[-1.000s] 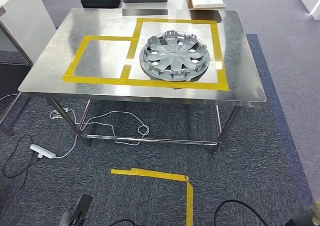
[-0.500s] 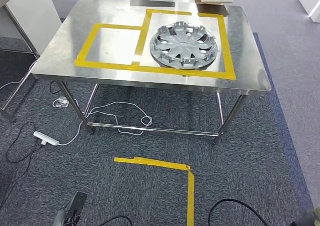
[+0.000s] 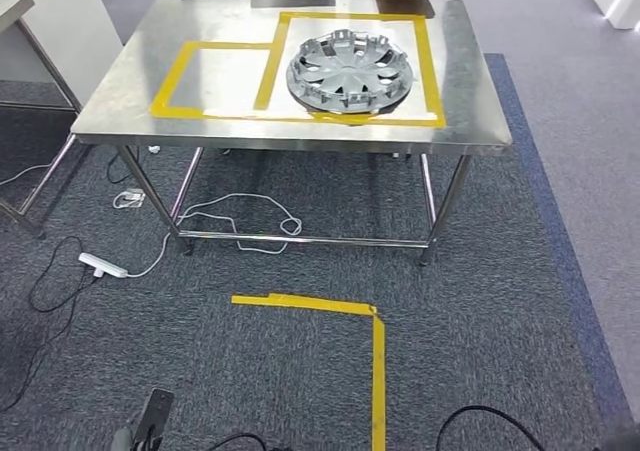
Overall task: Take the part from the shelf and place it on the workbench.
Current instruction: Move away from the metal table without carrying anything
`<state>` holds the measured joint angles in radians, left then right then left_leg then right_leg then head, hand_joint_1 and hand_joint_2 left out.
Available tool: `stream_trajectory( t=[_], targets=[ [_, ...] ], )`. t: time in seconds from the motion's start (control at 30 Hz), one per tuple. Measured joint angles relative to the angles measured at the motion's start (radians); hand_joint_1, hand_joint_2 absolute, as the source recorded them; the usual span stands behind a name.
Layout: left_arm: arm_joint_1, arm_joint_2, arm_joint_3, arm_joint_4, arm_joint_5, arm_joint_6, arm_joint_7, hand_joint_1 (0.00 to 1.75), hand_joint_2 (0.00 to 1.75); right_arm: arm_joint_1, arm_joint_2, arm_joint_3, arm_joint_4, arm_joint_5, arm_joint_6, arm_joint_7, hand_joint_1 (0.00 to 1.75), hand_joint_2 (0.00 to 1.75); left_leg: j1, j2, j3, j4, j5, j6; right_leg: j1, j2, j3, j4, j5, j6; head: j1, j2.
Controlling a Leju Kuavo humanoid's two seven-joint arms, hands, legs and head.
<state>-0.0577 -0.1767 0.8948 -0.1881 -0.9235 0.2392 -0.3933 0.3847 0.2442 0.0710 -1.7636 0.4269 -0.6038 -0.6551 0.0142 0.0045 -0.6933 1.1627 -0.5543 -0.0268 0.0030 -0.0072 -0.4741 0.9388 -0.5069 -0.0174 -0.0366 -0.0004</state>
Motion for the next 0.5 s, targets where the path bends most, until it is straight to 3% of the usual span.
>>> stream_trajectory(
  t=[0.03,0.07,0.1,0.17,0.23,0.27,0.3,0.37,0.4,0.43,0.5],
  targets=[
    [-0.001,0.000,0.002,0.000,0.000,0.000,0.000,0.00,0.00,0.001,0.005,-0.009,0.003,-0.002,0.008,-0.002,0.00,0.00,0.000,0.000,-0.003,0.063,-0.028,-0.002,0.001,-0.001,-0.016,0.004,0.013,0.000,-0.001,0.000],
    [-0.001,0.001,0.004,0.000,0.001,0.000,0.000,0.00,0.00,0.002,0.011,-0.020,0.006,-0.005,0.018,-0.006,0.00,0.00,0.000,0.000,0.002,0.107,-0.027,-0.003,0.002,-0.001,-0.036,0.010,0.026,0.000,-0.001,0.000],
    [-0.002,0.001,0.006,0.000,0.001,0.000,0.000,0.00,0.00,0.004,0.018,-0.033,0.009,-0.008,0.029,-0.010,0.00,0.00,0.000,0.000,0.018,0.125,-0.004,-0.003,0.003,-0.002,-0.057,0.019,0.038,0.001,-0.001,0.000],
    [-0.003,0.002,0.008,0.000,0.001,0.001,-0.001,0.00,0.00,0.007,0.034,-0.062,0.016,-0.011,0.052,-0.021,0.00,0.00,0.000,-0.001,0.099,0.060,0.048,0.003,0.003,-0.001,-0.101,0.041,0.057,0.007,-0.002,0.000],
    [-0.005,0.001,0.012,0.000,0.001,0.002,-0.001,0.00,0.00,0.010,0.049,-0.091,0.023,-0.013,0.073,-0.029,0.00,0.00,-0.003,-0.002,0.210,-0.087,0.029,0.011,0.005,-0.001,-0.133,0.063,0.072,0.016,-0.002,0.000],
    [-0.006,0.001,0.014,0.000,0.002,0.002,-0.001,0.00,0.00,0.010,0.057,-0.105,0.026,-0.013,0.084,-0.033,0.00,0.00,-0.005,-0.002,0.243,-0.141,0.010,0.015,0.006,-0.002,-0.142,0.069,0.080,0.021,-0.003,0.000],
    [-0.007,0.000,0.017,0.000,0.002,0.003,-0.002,0.00,0.00,0.011,0.064,-0.119,0.029,-0.014,0.095,-0.036,0.00,0.00,-0.008,-0.003,0.257,-0.172,-0.002,0.020,0.006,-0.003,-0.148,0.072,0.090,0.026,-0.002,0.000],
    [-0.005,-0.003,0.023,0.000,0.003,0.004,-0.002,0.00,0.00,0.014,0.075,-0.150,0.037,-0.018,0.115,-0.040,0.00,0.00,-0.010,0.000,0.239,-0.180,0.013,0.034,0.003,-0.002,-0.160,0.070,0.102,0.036,-0.003,0.000],
    [-0.004,-0.004,0.027,0.000,0.004,0.005,-0.002,0.00,0.00,0.016,0.079,-0.166,0.043,-0.022,0.123,-0.040,0.00,0.00,-0.008,0.002,0.224,-0.181,0.025,0.043,0.002,0.001,-0.169,0.080,0.083,0.041,-0.002,0.000],
    [-0.004,-0.006,0.030,-0.001,0.004,0.006,-0.002,0.00,0.00,0.017,0.081,-0.180,0.049,-0.026,0.130,-0.041,0.00,0.00,-0.006,0.005,0.207,-0.183,0.039,0.050,0.000,0.003,-0.183,0.107,0.045,0.047,0.000,0.000],
    [-0.004,-0.006,0.035,-0.001,0.004,0.006,-0.004,0.00,0.00,0.017,0.084,-0.209,0.066,-0.034,0.147,-0.041,0.00,0.00,-0.006,0.007,0.172,-0.183,0.064,0.058,-0.004,0.005,-0.208,0.213,-0.061,0.058,0.003,0.000]
  ],
)
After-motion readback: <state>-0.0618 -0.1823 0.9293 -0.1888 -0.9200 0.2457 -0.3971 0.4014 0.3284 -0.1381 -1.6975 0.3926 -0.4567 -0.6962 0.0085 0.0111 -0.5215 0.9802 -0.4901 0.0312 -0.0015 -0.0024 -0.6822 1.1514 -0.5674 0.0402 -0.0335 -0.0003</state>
